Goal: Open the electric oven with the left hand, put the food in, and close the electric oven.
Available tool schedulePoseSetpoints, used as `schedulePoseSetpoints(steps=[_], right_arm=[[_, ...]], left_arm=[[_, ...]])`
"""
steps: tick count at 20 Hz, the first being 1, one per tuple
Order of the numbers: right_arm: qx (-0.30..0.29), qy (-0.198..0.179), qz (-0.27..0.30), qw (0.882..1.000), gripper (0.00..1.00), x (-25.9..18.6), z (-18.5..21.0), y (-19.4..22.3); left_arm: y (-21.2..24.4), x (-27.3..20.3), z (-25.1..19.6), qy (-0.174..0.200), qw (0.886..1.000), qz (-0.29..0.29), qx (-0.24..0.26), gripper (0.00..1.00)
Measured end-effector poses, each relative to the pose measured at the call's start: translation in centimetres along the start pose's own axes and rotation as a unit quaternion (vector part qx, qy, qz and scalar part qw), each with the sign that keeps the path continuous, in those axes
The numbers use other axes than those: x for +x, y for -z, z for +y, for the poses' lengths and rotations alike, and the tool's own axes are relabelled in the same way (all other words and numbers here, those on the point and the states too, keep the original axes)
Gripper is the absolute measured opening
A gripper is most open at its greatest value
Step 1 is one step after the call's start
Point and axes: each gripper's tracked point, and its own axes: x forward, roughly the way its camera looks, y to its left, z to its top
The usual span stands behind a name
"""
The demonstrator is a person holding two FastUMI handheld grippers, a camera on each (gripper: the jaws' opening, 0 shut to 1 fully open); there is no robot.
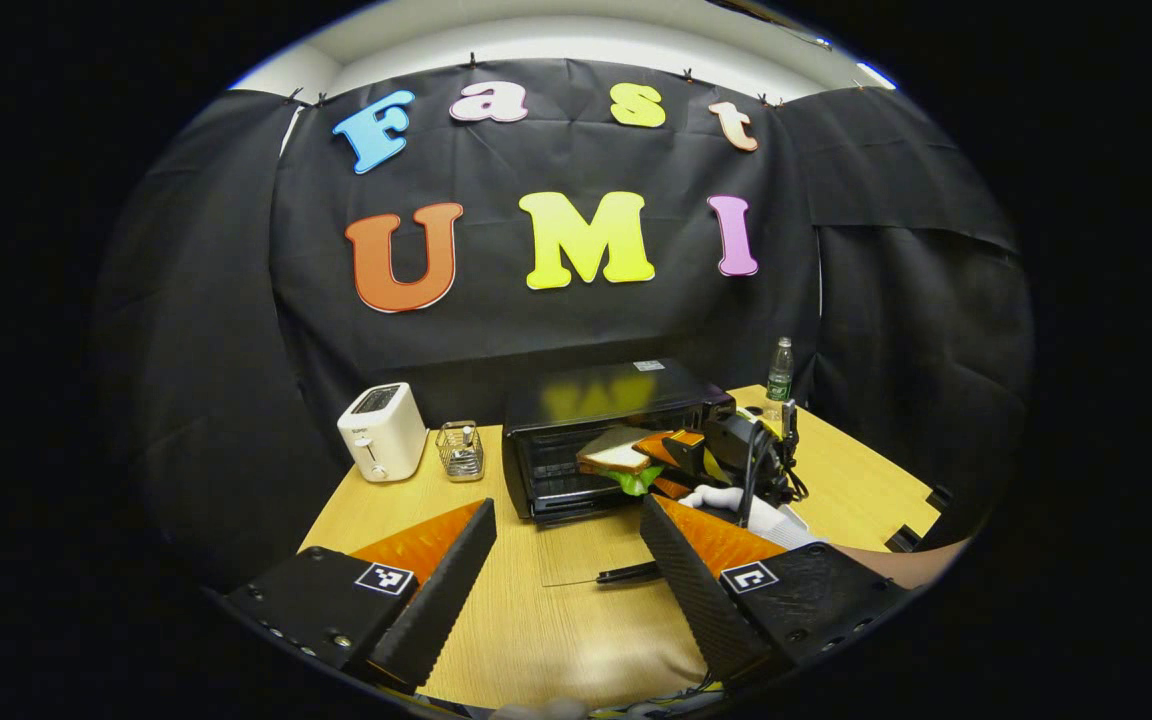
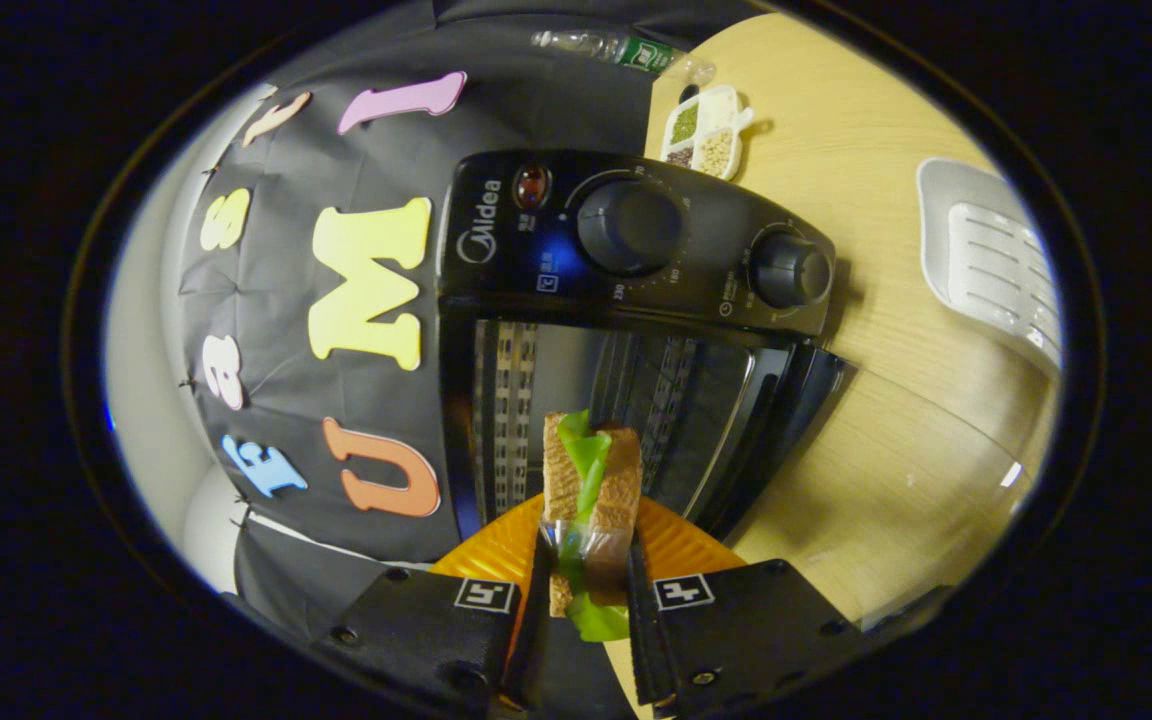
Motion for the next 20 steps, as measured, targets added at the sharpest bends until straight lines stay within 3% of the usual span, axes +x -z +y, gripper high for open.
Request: schedulePoseSetpoints(steps=[1,2,3,6,7,9,10,14,16,19,20], right_arm=[[0.006,-0.001,-0.005,1.0,0.37,0.7,0.0,0.1],[0.001,0.002,-0.013,1.0,0.32,1.2,-0.1,0.2],[-0.007,0.009,-0.019,1.0,0.37,1.5,-0.3,0.3],[-0.021,0.024,-0.032,0.999,0.37,2.8,-1.1,0.5],[-0.021,0.025,-0.042,0.999,0.32,3.3,-1.3,0.4],[-0.017,0.032,-0.055,0.998,0.37,3.9,-1.6,0.0],[-0.018,0.037,-0.059,0.997,0.32,4.2,-1.7,0.0],[-0.022,0.048,-0.064,0.997,0.33,4.5,-2.3,0.1],[-0.03,0.059,-0.049,0.997,0.43,4.4,-2.6,0.7],[-0.06,0.055,-0.038,0.996,0.85,4.3,-1.4,1.2],[-0.073,0.06,-0.034,0.995,0.93,4.2,-1.5,1.3]], left_arm=[[0.1,0.0,0.0,0.0,1.0,0.0,-0.001,0.96],[0.1,0.0,0.1,0.0,1.0,0.002,-0.001,0.96],[0.2,0.0,0.1,0.0,1.0,0.001,0.0,0.96],[0.3,0.1,0.0,0.003,1.0,0.002,0.0,0.96],[0.2,0.2,0.1,0.003,1.0,0.002,0.002,0.96],[0.3,0.2,0.2,0.004,1.0,0.001,0.002,0.96],[0.4,0.2,0.2,0.004,1.0,0.002,0.002,0.96],[0.4,0.1,0.6,0.002,1.0,0.003,-0.001,0.96],[0.2,0.1,0.7,0.002,1.0,0.001,-0.002,0.96],[0.3,0.1,0.6,0.004,1.0,0.001,-0.003,0.96],[0.4,-0.1,0.5,0.005,1.0,0.0,-0.004,0.96]])
